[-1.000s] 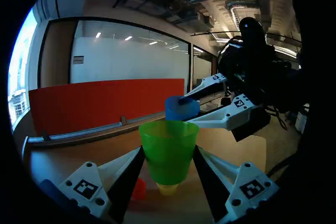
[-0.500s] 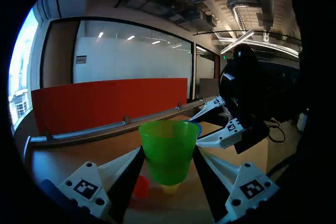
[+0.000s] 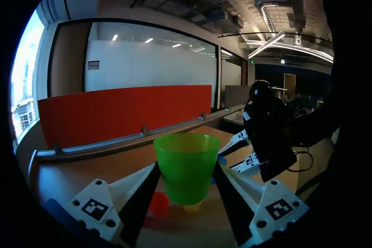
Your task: Pour water
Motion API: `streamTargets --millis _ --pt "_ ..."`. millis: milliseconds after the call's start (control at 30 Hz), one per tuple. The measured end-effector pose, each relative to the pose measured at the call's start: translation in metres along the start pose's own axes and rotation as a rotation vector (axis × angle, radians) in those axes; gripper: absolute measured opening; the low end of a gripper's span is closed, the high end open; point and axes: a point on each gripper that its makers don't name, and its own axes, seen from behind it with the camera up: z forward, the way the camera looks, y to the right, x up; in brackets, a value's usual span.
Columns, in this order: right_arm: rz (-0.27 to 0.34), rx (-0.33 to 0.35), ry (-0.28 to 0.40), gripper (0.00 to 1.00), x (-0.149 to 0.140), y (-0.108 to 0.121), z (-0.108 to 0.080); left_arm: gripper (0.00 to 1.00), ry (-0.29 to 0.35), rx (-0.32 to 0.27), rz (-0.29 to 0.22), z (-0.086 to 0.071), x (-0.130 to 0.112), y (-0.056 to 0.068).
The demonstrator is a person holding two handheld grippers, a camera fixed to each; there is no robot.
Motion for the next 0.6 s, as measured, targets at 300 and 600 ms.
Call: streamTargets --millis 300,600 --pt "0.045 0.014 -0.070 0.91 -0.040 -0.001 0.021 0.79 -0.011 0.017 0.002 -0.003 -0.002 -0.004" --pt "0.102 0.040 -0.125 0.92 -0.070 -0.008 0.036 0.79 -0.020 0.027 0.000 -0.004 -0.004 -0.005"
